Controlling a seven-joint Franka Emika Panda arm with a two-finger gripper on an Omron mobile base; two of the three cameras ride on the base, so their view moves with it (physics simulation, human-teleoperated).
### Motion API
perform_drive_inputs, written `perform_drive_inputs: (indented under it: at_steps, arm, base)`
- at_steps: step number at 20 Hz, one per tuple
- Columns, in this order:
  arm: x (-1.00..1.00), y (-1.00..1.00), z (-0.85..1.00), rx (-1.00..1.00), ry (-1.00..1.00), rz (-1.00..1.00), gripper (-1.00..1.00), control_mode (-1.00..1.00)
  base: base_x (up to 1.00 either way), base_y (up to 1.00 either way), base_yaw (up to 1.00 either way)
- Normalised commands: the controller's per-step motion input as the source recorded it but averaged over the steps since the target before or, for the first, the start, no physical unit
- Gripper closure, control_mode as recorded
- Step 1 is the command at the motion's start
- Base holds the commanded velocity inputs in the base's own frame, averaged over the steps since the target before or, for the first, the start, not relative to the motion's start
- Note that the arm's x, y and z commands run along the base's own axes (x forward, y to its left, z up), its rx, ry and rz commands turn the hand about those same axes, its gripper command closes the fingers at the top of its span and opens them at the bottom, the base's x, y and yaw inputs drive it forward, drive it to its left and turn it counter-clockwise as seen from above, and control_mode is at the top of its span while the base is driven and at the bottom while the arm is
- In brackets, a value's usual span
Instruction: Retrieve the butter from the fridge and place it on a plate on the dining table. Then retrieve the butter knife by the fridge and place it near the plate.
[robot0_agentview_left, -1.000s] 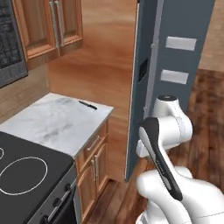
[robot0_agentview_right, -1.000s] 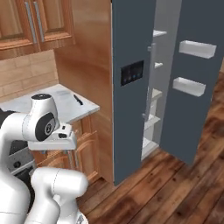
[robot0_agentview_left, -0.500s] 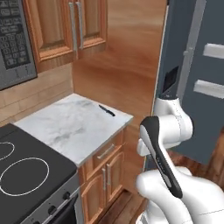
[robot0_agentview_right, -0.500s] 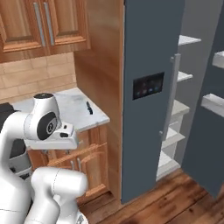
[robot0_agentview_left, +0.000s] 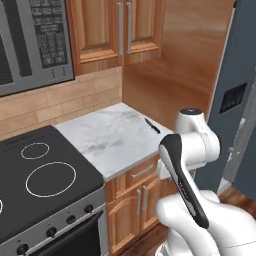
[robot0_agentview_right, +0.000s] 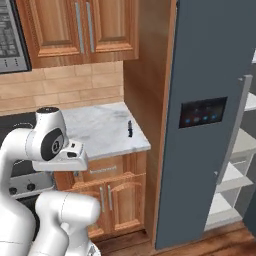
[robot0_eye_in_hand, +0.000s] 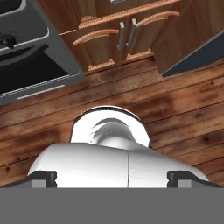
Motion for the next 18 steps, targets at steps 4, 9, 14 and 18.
perform_drive_inputs:
  at_steps: [4, 9, 14, 18]
  arm:
    - [0.00, 0.00, 0.00, 0.00, 0.00, 0.00, -1.00, 1.00]
    - [0.00, 0.00, 0.00, 0.00, 0.00, 0.00, -1.00, 1.00]
    - [0.00, 0.00, 0.00, 0.00, 0.00, 0.00, -1.00, 1.00]
    - [0.00, 0.00, 0.00, 0.00, 0.00, 0.00, -1.00, 1.00]
  base:
    - [0.65, -0.45, 0.26]
    - [0.72, -0.09, 0.08]
    - [0.81, -0.04, -0.05]
    - [0.45, -0.33, -0.05]
